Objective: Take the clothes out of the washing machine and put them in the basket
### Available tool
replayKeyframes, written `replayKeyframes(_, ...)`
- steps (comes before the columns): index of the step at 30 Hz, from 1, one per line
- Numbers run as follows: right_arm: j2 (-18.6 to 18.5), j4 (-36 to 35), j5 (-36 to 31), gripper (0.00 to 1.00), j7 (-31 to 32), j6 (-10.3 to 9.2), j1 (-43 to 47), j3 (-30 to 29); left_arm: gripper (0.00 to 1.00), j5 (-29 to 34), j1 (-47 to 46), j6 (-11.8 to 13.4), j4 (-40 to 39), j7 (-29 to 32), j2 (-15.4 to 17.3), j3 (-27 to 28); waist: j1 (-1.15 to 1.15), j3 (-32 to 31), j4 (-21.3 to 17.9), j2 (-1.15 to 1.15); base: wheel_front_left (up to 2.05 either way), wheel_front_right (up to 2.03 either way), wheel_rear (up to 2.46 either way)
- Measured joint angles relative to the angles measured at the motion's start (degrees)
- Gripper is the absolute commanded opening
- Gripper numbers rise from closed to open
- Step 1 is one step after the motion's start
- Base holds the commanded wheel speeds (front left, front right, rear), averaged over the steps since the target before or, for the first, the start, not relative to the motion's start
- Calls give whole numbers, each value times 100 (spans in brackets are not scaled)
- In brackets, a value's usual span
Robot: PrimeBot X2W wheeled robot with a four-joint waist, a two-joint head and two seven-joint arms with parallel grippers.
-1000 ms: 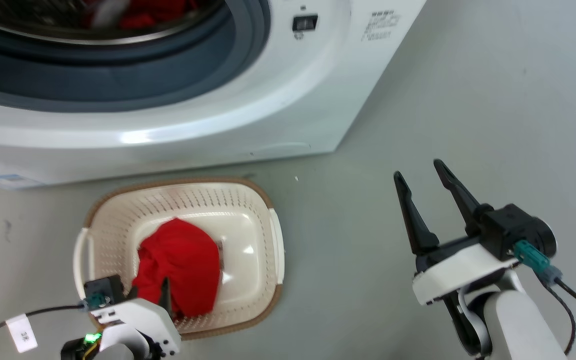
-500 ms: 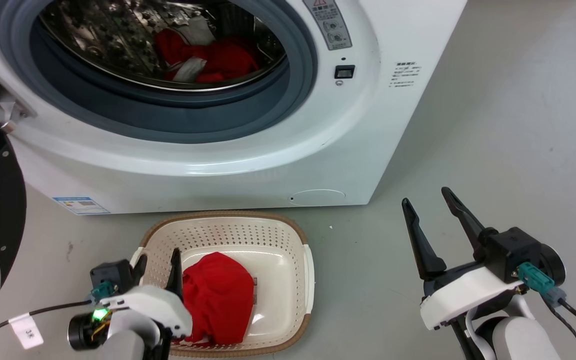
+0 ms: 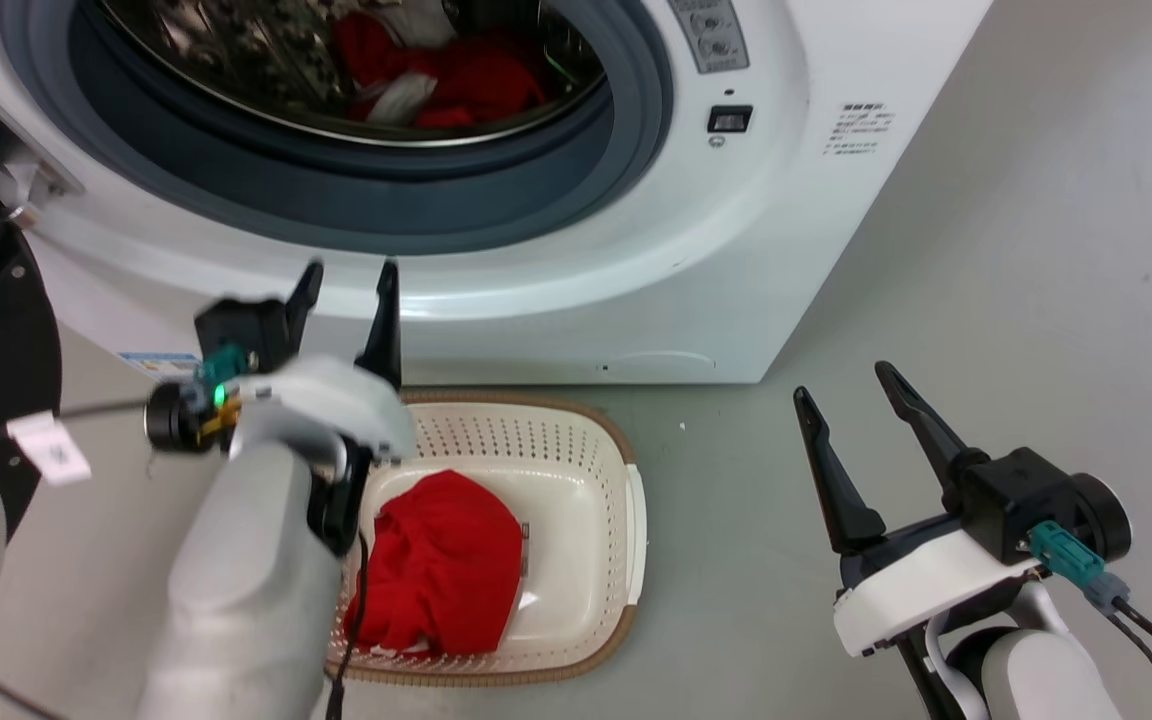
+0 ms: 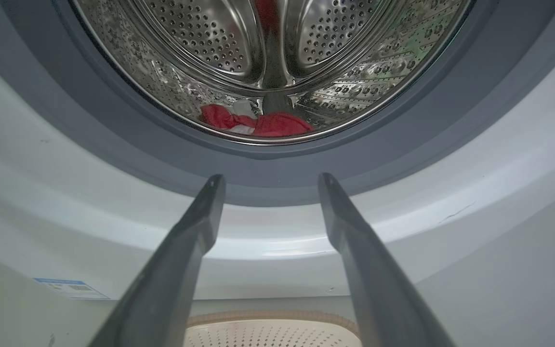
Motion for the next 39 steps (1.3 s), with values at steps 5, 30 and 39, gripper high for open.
replayKeyframes(5, 0, -131, -55, 100, 15, 0, -125, 130, 100, 34, -936, -35, 390, 0, 78, -163, 1, 360, 5, 0, 0, 0, 0)
replayKeyframes(30, -1, 249, 327, 100, -495, 0, -708, 1245, 100, -58, -4958, -59, 2384, 1524, 1300, -980, 2, 1957, -983, 0, 0, 0, 0)
replayKeyframes(39, -3, 299, 510, 100, -700, 0, -732, 1568, 100, 99, -5757, -59, 2672, 2382, 1737, -1228, 2, 2469, -1379, 0, 0, 0, 0)
